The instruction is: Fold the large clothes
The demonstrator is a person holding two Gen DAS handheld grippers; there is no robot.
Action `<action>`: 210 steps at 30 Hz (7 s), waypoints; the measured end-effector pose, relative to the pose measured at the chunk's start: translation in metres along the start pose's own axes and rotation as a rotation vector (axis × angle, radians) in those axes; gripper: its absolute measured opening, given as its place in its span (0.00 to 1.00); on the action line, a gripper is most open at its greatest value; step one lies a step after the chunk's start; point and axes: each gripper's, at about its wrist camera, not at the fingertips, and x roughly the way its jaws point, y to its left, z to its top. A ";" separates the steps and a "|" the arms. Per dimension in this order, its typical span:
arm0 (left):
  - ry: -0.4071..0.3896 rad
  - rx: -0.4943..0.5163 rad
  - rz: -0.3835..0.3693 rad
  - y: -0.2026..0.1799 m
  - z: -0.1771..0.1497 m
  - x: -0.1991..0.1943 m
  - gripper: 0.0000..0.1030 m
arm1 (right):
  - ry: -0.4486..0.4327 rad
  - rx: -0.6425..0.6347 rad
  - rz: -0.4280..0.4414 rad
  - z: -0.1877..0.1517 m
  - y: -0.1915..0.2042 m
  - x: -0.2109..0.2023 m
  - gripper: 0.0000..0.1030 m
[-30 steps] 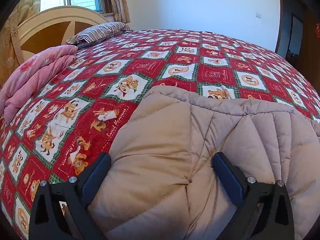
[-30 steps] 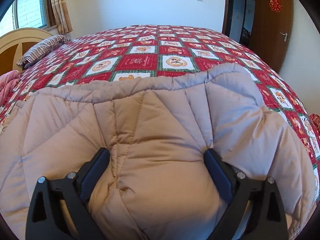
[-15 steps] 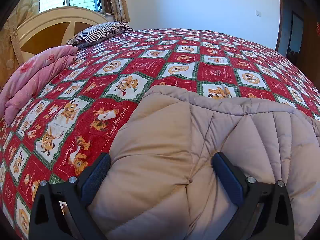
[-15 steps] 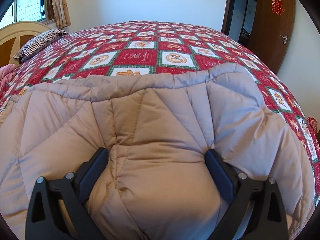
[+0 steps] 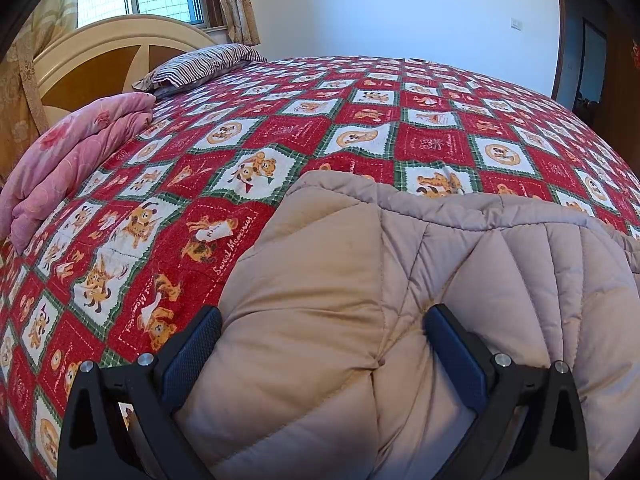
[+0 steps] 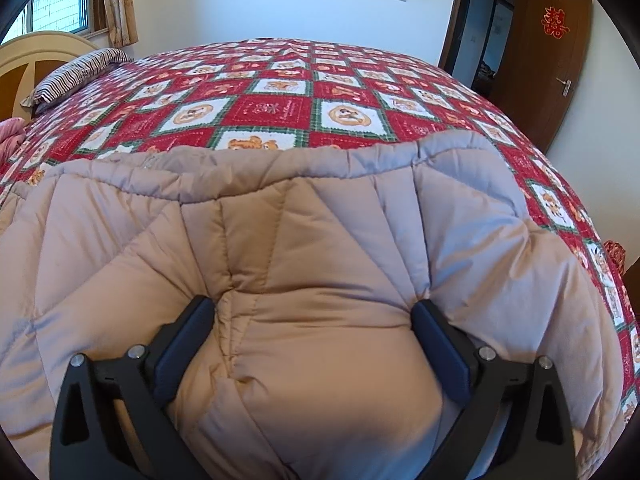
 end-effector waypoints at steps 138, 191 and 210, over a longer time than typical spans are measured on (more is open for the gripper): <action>-0.319 -0.183 -0.286 0.151 -0.076 -0.235 0.12 | -0.098 -0.180 -0.059 -0.129 0.153 -0.107 1.00; -0.376 0.242 -0.106 -0.009 -0.037 -0.216 0.96 | -0.330 0.127 0.269 0.014 -0.073 -0.207 1.00; -0.236 0.259 -0.204 -0.116 -0.011 -0.133 0.96 | 0.018 0.283 0.216 -0.054 -0.116 -0.118 0.25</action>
